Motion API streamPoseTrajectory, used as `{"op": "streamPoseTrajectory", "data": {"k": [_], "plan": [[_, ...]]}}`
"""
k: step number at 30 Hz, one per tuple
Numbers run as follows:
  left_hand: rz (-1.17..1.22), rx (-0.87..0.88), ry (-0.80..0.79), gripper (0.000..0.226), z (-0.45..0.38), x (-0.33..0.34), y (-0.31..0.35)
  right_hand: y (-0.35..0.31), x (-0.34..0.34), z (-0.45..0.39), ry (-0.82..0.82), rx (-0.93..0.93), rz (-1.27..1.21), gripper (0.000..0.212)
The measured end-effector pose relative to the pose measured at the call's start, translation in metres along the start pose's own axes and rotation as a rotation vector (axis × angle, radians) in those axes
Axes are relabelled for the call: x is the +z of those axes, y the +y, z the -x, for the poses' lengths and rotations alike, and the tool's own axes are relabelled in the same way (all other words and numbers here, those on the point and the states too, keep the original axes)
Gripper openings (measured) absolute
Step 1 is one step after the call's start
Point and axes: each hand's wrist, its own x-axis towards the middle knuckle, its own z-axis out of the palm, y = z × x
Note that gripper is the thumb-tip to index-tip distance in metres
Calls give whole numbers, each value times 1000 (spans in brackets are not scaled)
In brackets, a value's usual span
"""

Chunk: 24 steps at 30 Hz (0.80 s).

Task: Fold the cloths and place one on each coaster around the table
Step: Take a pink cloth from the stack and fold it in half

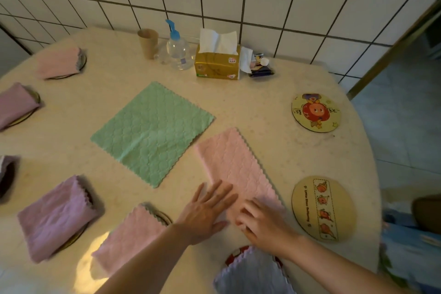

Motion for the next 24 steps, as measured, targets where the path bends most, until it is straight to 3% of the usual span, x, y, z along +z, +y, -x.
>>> {"op": "streamPoseTrajectory", "data": {"k": [3, 5, 11, 14, 16, 20, 24], "plan": [[35, 3, -37, 68, -1, -7, -15, 7, 3, -1, -139, -7, 72, 28], [65, -88, -28, 67, -6, -18, -27, 9, 2, -1, -155, -19, 122, 34], [128, -418, -73, 76, -32, -36, -61, 10, -3, -5, -168, -99, 169, 27], [141, -506, -52, 73, -44, -42, -57, 10, -11, -11, -134, -73, 71, 21], [159, -406, 10, 67, -39, -41, -43, 9, -18, -16, -95, 5, -71, 21], [257, 6, 110, 82, -16, -24, -15, 6, -37, -33, -6, 81, -150, 27], [607, -59, 240, 47, -10, -12, 5, -5, -58, -49, 42, 44, -272, 39]]}}
